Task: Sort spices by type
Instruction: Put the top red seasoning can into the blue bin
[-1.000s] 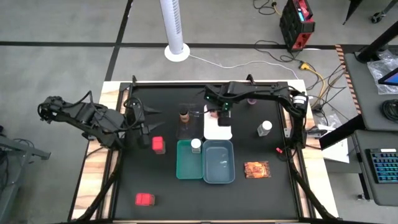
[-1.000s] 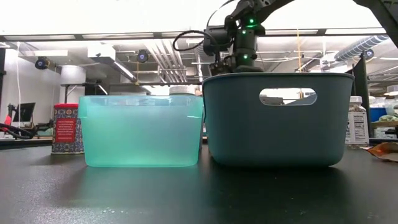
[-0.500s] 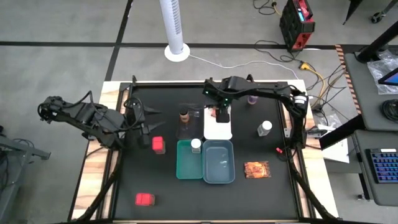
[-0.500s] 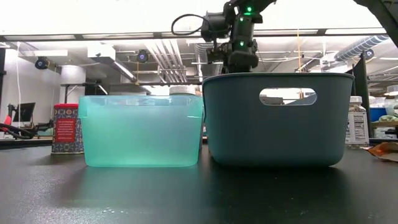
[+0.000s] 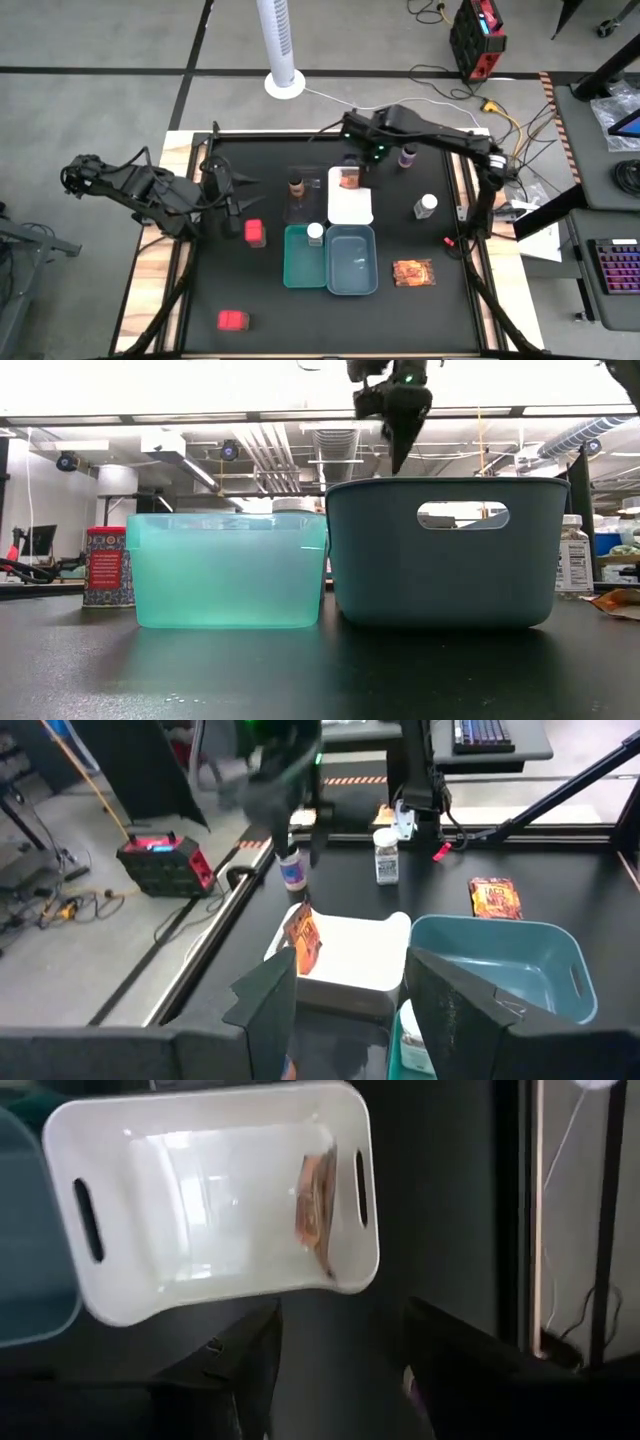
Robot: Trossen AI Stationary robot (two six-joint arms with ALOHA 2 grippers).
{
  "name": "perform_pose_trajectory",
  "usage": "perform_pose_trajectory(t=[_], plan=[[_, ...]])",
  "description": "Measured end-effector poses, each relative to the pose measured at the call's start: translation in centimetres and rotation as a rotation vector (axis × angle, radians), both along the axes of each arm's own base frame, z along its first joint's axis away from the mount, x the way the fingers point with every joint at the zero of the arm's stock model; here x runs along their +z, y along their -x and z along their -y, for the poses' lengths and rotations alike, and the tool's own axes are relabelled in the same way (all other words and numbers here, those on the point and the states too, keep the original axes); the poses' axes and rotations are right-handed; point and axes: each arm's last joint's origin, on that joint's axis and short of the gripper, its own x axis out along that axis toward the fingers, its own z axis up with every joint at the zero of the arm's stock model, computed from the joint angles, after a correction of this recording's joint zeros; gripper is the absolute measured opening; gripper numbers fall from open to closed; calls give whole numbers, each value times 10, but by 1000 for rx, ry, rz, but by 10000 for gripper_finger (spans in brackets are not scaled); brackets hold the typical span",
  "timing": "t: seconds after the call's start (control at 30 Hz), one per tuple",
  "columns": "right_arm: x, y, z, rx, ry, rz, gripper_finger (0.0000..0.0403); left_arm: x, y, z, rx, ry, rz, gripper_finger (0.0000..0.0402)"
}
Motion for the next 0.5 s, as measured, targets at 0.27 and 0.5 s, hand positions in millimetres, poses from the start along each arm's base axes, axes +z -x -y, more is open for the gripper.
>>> perform_pose_trajectory(t=[0.27,0.5], plan=[[13,50,-18,-148,-24,41,172,-5,-2,1,35,73,-13,173],[10,88,-46,-217,-34,117,150,-12,-14,6,48,96,-42,173]])
